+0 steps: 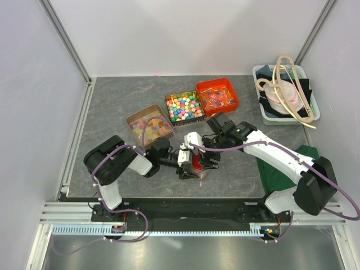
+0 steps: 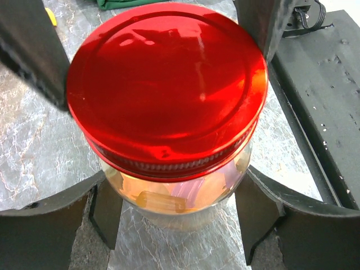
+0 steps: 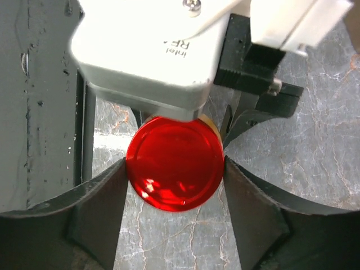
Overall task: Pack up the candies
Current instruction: Close the bottle lid on the packing bottle.
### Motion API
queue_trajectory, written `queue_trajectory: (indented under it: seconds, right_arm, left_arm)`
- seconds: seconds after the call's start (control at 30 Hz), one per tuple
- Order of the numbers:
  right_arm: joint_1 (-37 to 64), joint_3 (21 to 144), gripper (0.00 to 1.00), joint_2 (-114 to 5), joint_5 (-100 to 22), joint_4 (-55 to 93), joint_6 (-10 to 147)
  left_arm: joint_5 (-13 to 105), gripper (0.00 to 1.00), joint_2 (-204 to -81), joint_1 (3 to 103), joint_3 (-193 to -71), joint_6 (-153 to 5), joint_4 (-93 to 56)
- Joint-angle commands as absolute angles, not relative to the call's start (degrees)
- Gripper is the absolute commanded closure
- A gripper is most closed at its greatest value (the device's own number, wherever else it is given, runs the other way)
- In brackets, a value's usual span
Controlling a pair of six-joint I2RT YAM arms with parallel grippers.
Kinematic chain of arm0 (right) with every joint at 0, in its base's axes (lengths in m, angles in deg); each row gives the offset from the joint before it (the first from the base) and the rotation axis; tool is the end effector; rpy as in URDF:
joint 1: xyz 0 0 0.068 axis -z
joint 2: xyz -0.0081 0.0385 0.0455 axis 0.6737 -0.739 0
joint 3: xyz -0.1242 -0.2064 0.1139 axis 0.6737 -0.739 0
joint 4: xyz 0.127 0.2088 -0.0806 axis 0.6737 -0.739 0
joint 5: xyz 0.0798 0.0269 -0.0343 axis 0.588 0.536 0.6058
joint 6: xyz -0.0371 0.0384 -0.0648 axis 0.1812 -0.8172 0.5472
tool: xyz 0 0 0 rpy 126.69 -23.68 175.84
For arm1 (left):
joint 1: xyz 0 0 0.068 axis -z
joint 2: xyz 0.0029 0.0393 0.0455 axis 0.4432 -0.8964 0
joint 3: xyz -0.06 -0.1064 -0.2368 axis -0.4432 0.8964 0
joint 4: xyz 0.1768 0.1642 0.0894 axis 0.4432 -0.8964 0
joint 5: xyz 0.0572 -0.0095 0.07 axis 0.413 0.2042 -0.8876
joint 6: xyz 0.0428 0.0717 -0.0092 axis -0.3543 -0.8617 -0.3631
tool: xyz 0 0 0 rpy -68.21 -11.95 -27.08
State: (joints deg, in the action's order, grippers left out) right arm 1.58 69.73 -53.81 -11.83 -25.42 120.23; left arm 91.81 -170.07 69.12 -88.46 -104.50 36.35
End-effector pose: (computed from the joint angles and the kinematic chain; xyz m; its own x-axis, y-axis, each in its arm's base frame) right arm 0.1893 0.2184 0.2349 0.0513 -0.7258 -0.6860 -0.9953 -0.0934 0.0244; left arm 0.1890 -0.2560 0.1124 0.1083 0.1666 -0.9801 0.9847 -0.1533 0.0827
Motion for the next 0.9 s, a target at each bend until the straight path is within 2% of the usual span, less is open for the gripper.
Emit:
queue_trajectory:
  seconds: [0.0, 0.1, 0.17, 0.27, 0.87]
  right_arm:
    - [0.6, 68.76, 0.25, -55.57, -11.92, -24.64, 120.48]
    - [0.6, 68.67, 0.21, -54.6, -12.27, -24.55, 120.39]
    - [0.69, 68.58, 0.1, -53.81, -13.24, -24.64, 120.39]
    - [0.69, 68.93, 0.02, -52.5, -12.89, -24.99, 120.21]
    - [5.52, 71.04, 0.02, -50.73, -7.36, -26.22, 118.28]
  left_arm:
    - [91.86, 0.39, -170.1, 69.02, -88.45, -104.2, 39.81]
    - [91.95, 0.39, -170.1, 68.94, -88.45, -104.11, 39.89]
    - [91.95, 0.39, -170.1, 68.94, -88.45, -104.11, 39.81]
    - [91.95, 0.39, -170.19, 68.94, -88.54, -104.11, 39.72]
    - [92.56, 0.39, -170.19, 68.94, -88.54, -104.37, 39.46]
